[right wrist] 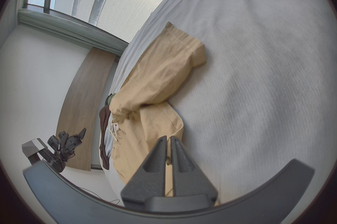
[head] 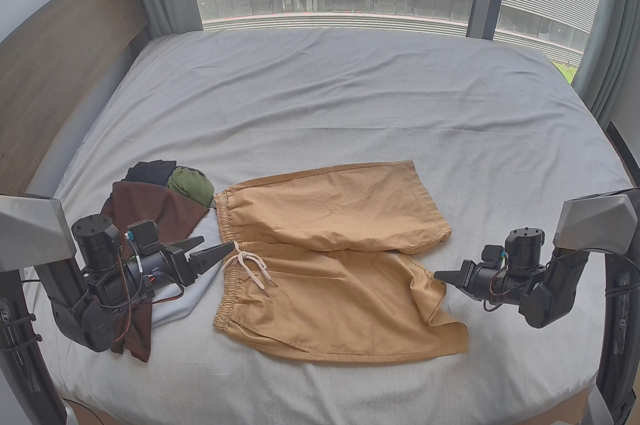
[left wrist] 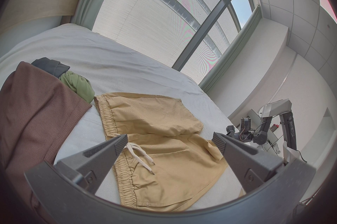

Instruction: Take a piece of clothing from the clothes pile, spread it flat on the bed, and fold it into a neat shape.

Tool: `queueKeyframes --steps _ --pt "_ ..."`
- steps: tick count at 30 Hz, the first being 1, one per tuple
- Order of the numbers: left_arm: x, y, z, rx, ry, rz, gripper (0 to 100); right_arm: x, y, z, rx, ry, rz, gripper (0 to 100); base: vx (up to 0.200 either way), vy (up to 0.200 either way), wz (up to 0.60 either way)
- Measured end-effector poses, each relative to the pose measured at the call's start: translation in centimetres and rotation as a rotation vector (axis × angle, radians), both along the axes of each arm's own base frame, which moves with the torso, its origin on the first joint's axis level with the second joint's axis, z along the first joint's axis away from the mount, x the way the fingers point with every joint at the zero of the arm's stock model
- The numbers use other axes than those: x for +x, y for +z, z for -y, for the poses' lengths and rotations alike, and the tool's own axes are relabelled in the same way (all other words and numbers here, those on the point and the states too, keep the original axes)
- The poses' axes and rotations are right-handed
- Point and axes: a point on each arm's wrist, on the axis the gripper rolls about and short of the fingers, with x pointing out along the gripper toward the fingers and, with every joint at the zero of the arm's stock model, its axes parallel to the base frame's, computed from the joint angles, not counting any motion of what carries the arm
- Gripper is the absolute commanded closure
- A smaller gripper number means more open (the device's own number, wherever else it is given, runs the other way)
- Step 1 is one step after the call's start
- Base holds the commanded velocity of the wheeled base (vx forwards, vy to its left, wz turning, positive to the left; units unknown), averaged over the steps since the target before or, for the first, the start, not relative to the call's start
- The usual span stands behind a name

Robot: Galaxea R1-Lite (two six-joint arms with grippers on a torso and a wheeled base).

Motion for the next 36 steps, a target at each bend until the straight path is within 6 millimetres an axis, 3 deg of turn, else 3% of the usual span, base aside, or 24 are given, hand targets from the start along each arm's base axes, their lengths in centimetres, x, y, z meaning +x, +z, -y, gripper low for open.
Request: queueKeyframes --steps 11,28,29,36 --pt "0.0 0.0 0.0 0.0 -0.001 0.001 0 3.3 2.0 2.6 -0.006 -0.118 0.133 100 0.0 0.0 0.0" --pt "-0.1 -0.3 0.0 0.001 0.001 -0.014 0 5.0 1.9 2.7 -0.026 -0.175 0.198 100 0.0 0.0 0.0" --pt "-0.1 -0.3 0.0 0.002 0.002 -0.015 0 5.0 1.9 2.6 -0.024 -0.174 0.212 0 0.0 0.0 0.0" --pt "-0.5 -0.7 -0.1 0.003 0.004 -0.039 0 5.3 2.3 2.5 -0.017 -0.178 0.267 0 0.0 0.0 0.0"
